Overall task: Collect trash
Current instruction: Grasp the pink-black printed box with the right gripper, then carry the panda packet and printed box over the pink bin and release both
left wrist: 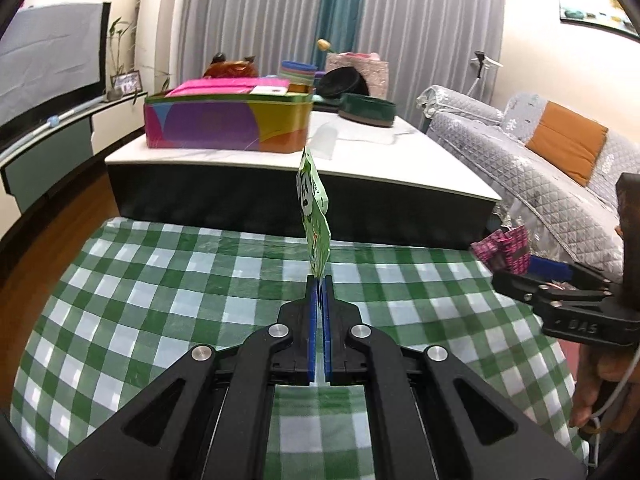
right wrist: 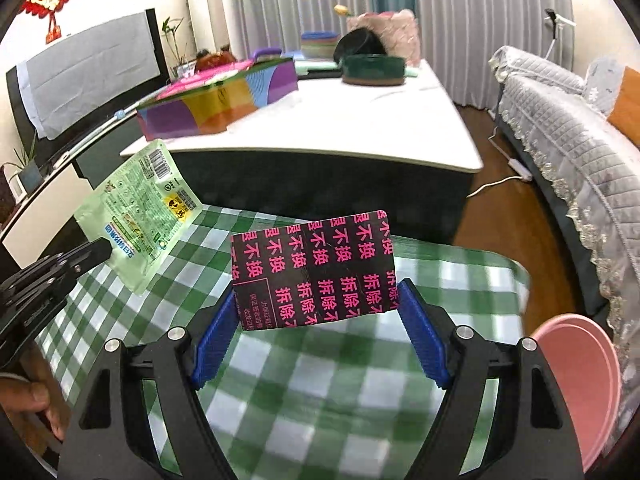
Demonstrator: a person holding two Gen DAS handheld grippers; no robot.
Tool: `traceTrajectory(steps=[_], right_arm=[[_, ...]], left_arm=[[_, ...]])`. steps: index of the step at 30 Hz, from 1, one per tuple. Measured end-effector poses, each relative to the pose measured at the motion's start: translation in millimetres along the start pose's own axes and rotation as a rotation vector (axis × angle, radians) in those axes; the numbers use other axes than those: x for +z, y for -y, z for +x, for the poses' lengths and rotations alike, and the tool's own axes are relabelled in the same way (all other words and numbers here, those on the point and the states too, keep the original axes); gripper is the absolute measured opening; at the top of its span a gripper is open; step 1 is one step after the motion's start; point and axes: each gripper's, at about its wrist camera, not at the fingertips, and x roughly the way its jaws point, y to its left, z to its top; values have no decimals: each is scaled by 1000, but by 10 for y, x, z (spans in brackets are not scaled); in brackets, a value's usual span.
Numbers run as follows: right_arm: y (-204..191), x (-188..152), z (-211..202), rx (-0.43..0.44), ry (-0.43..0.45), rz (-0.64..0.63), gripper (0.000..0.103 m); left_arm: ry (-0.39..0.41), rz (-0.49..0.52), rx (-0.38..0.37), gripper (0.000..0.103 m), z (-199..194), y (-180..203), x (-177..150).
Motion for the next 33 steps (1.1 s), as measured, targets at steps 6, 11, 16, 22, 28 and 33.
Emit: traceTrajectory(steps=[6, 11, 16, 22, 28, 33], right_arm=[[164, -134, -555, -33, 48, 13, 77], [335, -202, -997, -61, 93, 13, 77], [501, -233, -1349, -81, 127, 11, 77], [747, -296, -1619, -107, 161, 23, 77], [1103, -490, -1629, -127, 175, 110, 77], [1305, -593, -1592, -126, 189, 171, 77]], left_arm=[[30, 41, -37, 2, -268, 235, -8], [44, 72, -69, 2, -469, 451, -68], [65, 110, -92, 2, -649, 658, -115], [70, 137, -130, 2, -777, 869, -165], [61, 157, -154, 2, -781, 1041, -220], [48, 187, -170, 2, -728, 1180, -294]])
